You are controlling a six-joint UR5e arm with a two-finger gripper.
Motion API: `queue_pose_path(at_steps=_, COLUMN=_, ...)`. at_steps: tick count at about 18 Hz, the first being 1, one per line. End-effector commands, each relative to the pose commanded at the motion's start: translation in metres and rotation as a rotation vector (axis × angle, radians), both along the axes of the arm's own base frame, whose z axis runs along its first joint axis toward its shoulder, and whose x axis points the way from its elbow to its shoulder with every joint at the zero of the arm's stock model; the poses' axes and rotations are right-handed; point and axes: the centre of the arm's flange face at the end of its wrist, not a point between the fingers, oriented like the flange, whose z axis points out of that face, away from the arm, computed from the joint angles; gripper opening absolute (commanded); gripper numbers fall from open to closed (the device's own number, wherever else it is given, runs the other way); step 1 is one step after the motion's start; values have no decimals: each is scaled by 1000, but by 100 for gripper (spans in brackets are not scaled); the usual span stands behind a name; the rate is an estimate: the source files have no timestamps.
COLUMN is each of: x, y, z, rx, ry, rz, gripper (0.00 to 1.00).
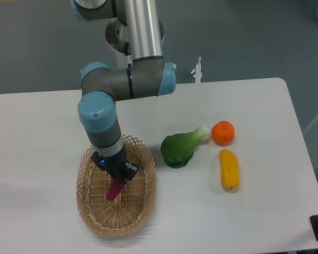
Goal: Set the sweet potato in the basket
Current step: 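Carry the sweet potato over the wicker basket and lower it inside, then open the gripper to release the sweet potato and raise away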
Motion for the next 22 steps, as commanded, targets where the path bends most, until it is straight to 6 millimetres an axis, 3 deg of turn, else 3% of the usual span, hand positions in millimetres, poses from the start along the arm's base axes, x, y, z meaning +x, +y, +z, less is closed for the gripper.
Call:
queue_pose_path(at_steps=4, x=5, y=2, z=0, rx=-1, ry=5, rz=-10, gripper=35)
queue_pose_path(at_steps=5, x=5, y=2, z=0, rx=-1, ry=5, rz=-12, gripper=41)
queue_pose_path(at_steps=7, x=4, y=3, z=4, rx=5, ry=9, rz=-13, gripper=63)
queue_pose_path(at_steps=8, x=2, y=4, z=6, rx=7, ry=14, rz=-11, gripper=86)
queue_pose_path(at_steps=9, x=2, y=4, z=8, rx=7, ry=23, rz=-13, gripper=100)
queue_pose_path(at_steps=12, x=-1, y=2, z=14, rx=-2, ry=54, rz=-4, gripper=100)
queue_pose_path(at_steps=18, x=-15, y=12, z=57, rx=59, ry=114, rz=1, gripper=100)
queue_pose_path(at_steps=20, x=-53, y=0, z=83, rx=51, ry=201, rz=47, gripper=100)
queue_pose_path(at_steps=22, x=-73, y=-18, z=109, rx=58, ry=228, rz=16, gripper=100)
